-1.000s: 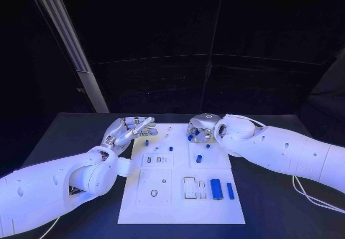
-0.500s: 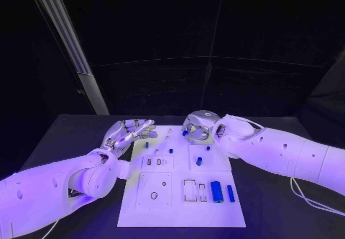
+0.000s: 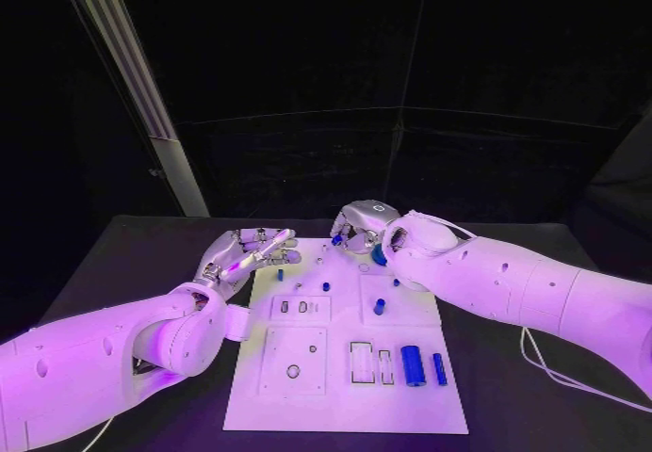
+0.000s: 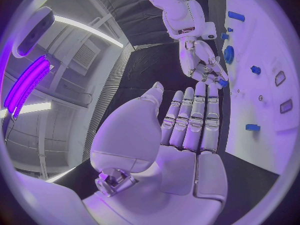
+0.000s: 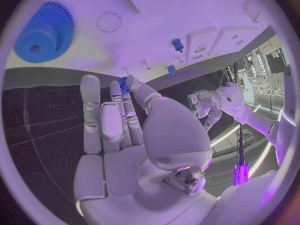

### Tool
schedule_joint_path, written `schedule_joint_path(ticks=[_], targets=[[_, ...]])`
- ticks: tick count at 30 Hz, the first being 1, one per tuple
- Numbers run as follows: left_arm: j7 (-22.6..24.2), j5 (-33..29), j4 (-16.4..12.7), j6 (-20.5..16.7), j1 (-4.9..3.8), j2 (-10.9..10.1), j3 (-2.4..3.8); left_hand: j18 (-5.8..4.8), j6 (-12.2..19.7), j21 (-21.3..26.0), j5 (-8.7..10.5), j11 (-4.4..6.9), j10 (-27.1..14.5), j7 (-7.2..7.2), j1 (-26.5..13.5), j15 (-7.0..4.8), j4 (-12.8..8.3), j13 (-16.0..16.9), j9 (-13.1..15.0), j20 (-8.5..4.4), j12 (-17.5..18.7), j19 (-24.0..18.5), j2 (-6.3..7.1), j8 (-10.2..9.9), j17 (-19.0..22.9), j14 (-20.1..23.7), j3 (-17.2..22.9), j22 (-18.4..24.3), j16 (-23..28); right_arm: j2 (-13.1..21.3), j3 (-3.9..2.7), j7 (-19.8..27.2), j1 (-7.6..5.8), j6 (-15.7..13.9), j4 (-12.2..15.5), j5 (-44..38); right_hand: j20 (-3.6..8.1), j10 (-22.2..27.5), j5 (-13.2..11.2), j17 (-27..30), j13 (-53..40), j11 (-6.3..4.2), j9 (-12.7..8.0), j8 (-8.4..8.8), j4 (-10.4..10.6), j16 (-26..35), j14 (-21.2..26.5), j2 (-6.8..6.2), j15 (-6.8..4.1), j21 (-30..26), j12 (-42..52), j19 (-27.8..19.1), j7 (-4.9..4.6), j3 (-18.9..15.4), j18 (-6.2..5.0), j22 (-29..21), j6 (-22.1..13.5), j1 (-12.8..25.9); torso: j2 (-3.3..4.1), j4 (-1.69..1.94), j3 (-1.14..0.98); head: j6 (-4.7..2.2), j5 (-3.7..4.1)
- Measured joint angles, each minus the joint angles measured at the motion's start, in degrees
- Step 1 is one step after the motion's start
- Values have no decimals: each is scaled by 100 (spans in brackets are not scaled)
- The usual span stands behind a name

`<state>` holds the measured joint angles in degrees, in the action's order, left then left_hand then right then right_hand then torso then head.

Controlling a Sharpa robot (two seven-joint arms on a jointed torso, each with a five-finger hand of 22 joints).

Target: Assemble the parts on the task board

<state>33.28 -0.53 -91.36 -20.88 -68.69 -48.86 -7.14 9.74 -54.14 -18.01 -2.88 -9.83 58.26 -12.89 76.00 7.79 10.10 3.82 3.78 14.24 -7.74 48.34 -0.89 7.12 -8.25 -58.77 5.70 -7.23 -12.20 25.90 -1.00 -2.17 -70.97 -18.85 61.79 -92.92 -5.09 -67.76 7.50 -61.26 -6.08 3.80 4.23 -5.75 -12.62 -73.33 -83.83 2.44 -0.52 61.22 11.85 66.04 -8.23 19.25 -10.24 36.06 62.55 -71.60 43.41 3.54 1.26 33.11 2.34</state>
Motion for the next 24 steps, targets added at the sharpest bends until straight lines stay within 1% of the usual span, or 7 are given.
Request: schedule_joint_path(ticks=[3, 7, 10, 13, 24], targets=[[-6, 0, -8, 5, -18, 1, 0, 0, 0, 0, 0, 0, 0, 0, 0, 0, 0, 0, 0, 0, 0, 0, 0, 0, 0, 0, 0, 0, 0, -105, 0, -13, -19, -4, -118, 11, 0, 0, -4, 0, 0, 0, 1, 1, 0, 0, 0, 0, 0, 0, 0, 0, 0, 0, 0, 0, -2, 0, 11, 1, 3, -2, -4], [-15, 0, -7, 8, -21, 21, 0, 0, 0, 0, 0, -13, -13, 0, 0, 0, -9, 0, 0, 0, 30, 0, 0, 0, 0, 0, 9, 4, 0, -217, 0, -29, -30, 13, -241, 24, 0, 0, -4, 0, 1, 0, 2, 13, 0, 0, 0, 0, 0, 0, 0, 0, -2, 0, 0, -1, -15, 0, 28, 5, 9, 3, -8], [-21, 0, -7, 11, -22, 33, 0, 0, 0, 0, 0, -21, -21, 0, 0, 0, -16, 0, 0, 0, 39, 0, 0, 0, 1, 0, 16, 9, 0, -267, 0, -34, -31, 38, -295, 30, 0, 0, -4, 0, 1, 0, 34, 24, 37, 0, 0, -31, 0, 0, 1, 0, -2, 7, 0, -1, -16, 31, 37, 9, 11, 8, -8], [-24, 1, -2, 12, -24, 40, 0, 0, 0, 0, 0, -21, -21, 0, 0, 0, -16, 0, 0, 0, 39, 0, 0, 0, 1, 0, 17, 9, 0, -301, 0, -38, -33, 61, -335, 33, -16, 22, -4, 1, 1, 22, 36, 29, 37, 0, 0, -31, 0, 0, 1, -16, -2, 7, 0, -1, -17, 30, 43, 9, 12, 13, -8], [-32, 1, 2, 17, -27, 55, 0, 0, 0, 0, 0, -21, -21, 0, 0, 0, -16, -5, 1, 0, 39, 0, 0, 1, 1, 0, 16, 8, 0, -421, 1, -42, -36, 201, -437, 39, -22, 21, -9, -3, 2, 21, 35, 50, 69, 0, 0, -32, 0, 0, -20, -21, 0, 9, 0, -1, -22, 30, 51, 14, 20, 41, -7]])
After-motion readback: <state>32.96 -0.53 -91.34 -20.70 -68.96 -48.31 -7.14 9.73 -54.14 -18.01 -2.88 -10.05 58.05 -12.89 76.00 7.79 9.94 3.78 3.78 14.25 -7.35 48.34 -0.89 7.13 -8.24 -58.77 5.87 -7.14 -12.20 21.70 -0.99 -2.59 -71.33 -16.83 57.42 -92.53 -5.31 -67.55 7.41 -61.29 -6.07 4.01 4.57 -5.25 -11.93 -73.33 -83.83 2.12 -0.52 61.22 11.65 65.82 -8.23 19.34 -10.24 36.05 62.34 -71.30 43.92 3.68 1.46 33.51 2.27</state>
